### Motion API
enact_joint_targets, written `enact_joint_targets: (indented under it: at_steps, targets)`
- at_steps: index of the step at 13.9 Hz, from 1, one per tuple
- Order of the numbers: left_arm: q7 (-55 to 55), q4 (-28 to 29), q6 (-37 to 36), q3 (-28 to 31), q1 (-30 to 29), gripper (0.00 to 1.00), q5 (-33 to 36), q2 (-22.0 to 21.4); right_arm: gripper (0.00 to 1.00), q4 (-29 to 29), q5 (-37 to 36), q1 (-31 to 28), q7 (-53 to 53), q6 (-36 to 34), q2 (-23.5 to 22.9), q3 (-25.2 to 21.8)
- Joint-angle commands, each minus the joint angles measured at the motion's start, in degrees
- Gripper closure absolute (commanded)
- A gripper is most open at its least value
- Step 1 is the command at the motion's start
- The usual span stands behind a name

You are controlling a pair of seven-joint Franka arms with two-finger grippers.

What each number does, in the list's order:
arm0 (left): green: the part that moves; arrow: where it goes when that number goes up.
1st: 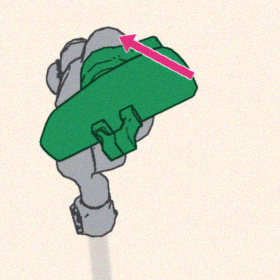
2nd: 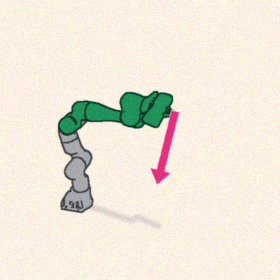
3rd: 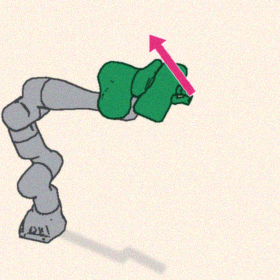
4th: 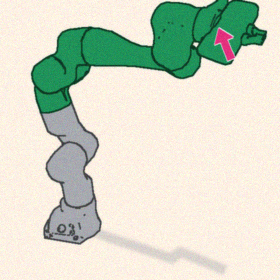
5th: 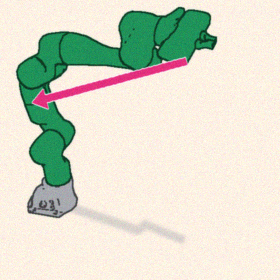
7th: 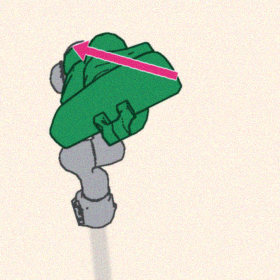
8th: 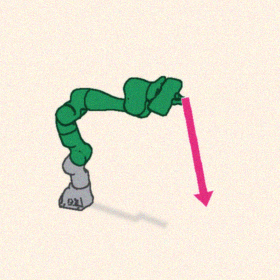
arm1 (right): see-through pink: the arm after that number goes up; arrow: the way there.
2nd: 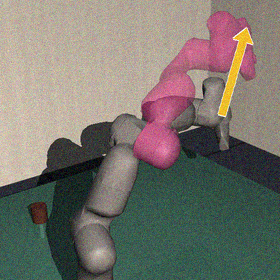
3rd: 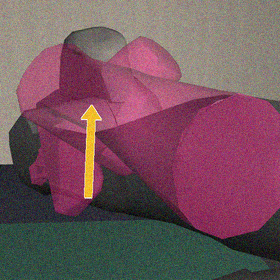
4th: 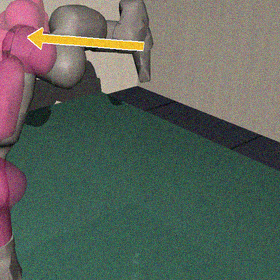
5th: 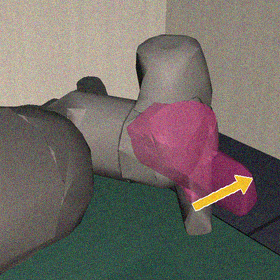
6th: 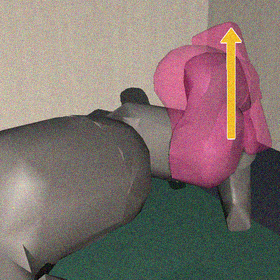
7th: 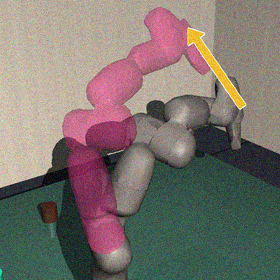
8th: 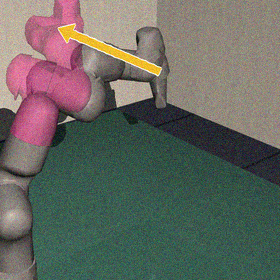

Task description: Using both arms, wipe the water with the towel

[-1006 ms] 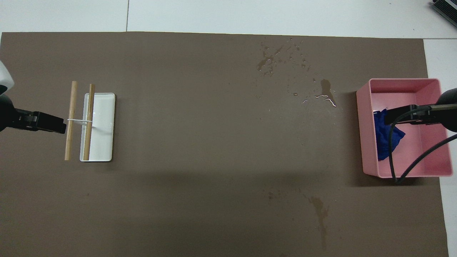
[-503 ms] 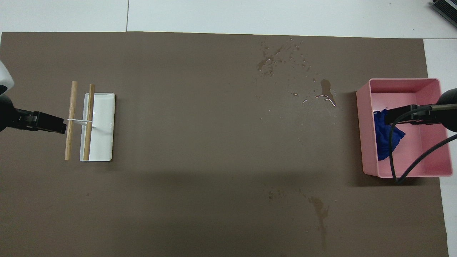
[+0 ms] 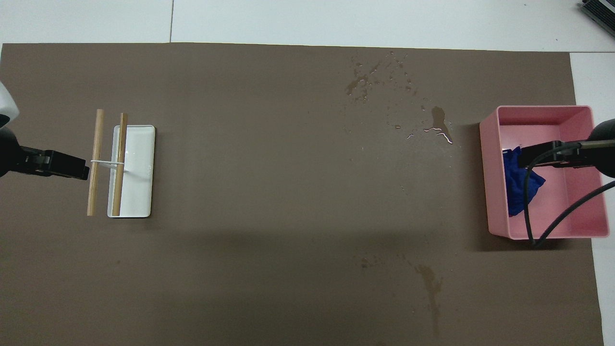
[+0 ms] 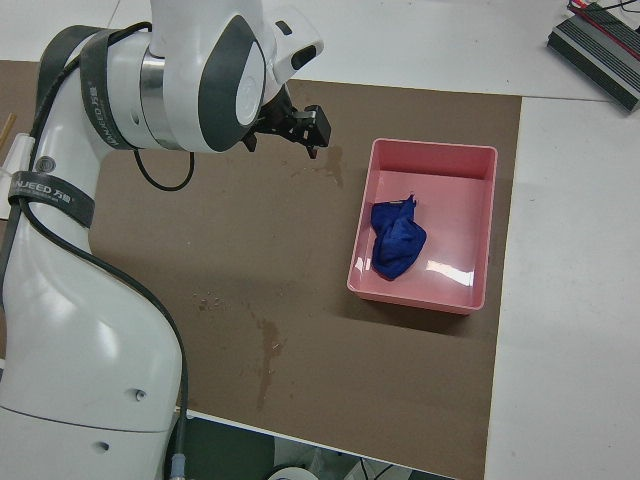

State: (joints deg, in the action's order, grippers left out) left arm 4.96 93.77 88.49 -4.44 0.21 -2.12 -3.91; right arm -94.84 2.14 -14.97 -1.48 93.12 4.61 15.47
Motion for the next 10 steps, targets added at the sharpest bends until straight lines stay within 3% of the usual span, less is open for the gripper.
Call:
enact_joint_targets:
  at_steps: [1, 10]
  targets:
    - [0.58, 0.36, -0.60, -0.22, -0.56, 0.00, -0.08, -0.66, 0.00, -0.35, -0.38, -0.85, -0.72, 1.27, -0.39, 0.44]
    - [0.66, 0.36, -0.60, -0.22, -0.56, 0.00, -0.08, -0.66, 0.00, 0.18, -0.38, -0.76, -0.63, 0.66, -0.92, 0.27]
